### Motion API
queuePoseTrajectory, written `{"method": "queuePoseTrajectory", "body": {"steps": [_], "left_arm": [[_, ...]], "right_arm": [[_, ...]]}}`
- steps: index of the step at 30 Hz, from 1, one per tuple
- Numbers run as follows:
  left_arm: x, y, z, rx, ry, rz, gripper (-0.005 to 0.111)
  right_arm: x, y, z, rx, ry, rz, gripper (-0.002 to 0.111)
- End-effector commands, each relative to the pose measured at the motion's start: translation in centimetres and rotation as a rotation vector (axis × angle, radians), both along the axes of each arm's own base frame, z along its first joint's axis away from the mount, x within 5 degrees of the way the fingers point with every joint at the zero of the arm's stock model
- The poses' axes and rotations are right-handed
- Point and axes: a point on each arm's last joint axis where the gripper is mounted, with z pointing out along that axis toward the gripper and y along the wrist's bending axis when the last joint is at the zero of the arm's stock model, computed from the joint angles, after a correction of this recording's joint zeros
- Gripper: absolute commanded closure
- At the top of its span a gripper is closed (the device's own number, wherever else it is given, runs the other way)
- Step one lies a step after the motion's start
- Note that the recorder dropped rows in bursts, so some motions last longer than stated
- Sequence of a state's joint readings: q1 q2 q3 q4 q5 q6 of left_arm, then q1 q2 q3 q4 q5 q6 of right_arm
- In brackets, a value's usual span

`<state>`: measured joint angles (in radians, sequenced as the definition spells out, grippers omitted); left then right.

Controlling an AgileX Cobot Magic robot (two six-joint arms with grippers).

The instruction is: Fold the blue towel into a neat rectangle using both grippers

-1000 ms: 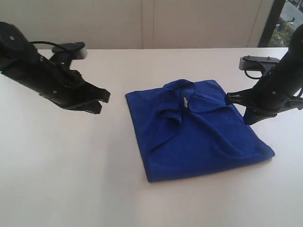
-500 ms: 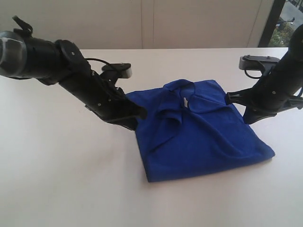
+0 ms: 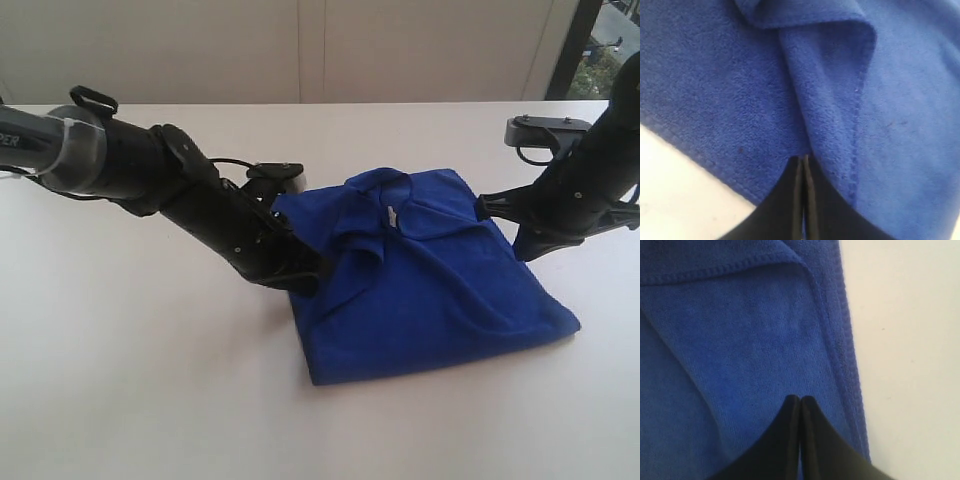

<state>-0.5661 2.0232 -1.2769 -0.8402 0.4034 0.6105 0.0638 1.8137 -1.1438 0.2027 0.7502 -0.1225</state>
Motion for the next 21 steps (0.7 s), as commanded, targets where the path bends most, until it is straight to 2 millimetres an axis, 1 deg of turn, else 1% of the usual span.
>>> {"method": "queuePoseTrajectory", "body": {"steps": [1, 4, 7, 12, 17, 21], "left_arm": [[0.0, -0.3, -1.3, 0.009, 0.022, -0.02, 0.107], [0.0, -0.3, -2.1, 0.025, 0.025, -0.039, 0.107], [-0.1, -0.1, -2.1, 0.055, -0.004, -0.092, 0.107], [-0.2, 0.8, -2.5, 0.181, -0.077, -0.216, 0.107], [0.0, 1.5, -2.8, 0.28, -0.118, -0.283, 0.107], [0.0, 1.9, -3.0, 0.327, -0.147, -0.33, 0.107]], "right_arm": [[-0.1, -0.2, 0.2, 0.001, -0.007, 0.003, 0.108], [-0.1, -0.2, 0.2, 0.001, -0.007, 0.003, 0.108], [-0.1, -0.2, 0.2, 0.001, -0.007, 0.003, 0.108], [-0.1, -0.2, 0.2, 0.001, -0.007, 0.003, 0.108], [-0.1, -0.2, 0.2, 0.001, -0.007, 0.003, 0.108], [-0.1, -0.1, 0.1, 0.001, -0.005, 0.003, 0.108]]}}
